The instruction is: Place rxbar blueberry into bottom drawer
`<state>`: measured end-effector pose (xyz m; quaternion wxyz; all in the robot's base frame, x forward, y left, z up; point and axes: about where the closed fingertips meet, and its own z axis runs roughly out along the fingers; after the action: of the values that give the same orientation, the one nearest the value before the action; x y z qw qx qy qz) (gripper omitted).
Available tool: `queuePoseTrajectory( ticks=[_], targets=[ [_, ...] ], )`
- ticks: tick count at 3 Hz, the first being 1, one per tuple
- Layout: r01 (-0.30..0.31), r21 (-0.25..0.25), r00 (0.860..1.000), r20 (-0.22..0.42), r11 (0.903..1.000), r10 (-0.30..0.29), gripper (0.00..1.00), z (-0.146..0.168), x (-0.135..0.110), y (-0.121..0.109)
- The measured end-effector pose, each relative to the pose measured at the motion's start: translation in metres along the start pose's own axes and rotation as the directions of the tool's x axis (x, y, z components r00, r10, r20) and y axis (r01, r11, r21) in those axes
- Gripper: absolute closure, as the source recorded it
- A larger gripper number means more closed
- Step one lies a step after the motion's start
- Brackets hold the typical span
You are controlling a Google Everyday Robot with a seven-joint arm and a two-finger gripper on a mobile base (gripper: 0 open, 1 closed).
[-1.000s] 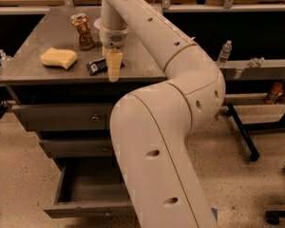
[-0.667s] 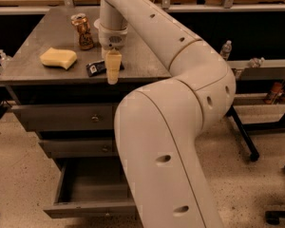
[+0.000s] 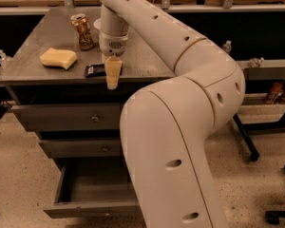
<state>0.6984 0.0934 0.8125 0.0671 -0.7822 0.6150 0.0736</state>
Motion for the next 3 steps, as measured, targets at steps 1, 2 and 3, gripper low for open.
queuePoseTrajectory(
  ticks=[1, 2, 3],
  targets=[
    [0.000, 0.000, 1.000, 0.000, 1.0000, 0.000, 0.62, -0.0034, -0.0008, -0.0001],
    [0.000, 0.000, 1.000, 0.000, 1.0000, 0.000, 0.93, -0.0126, -0.0026, -0.0002],
    [0.000, 0.000, 1.000, 0.000, 1.0000, 0.000, 1.00, -0.0127, -0.0026, -0.0002]
  ],
)
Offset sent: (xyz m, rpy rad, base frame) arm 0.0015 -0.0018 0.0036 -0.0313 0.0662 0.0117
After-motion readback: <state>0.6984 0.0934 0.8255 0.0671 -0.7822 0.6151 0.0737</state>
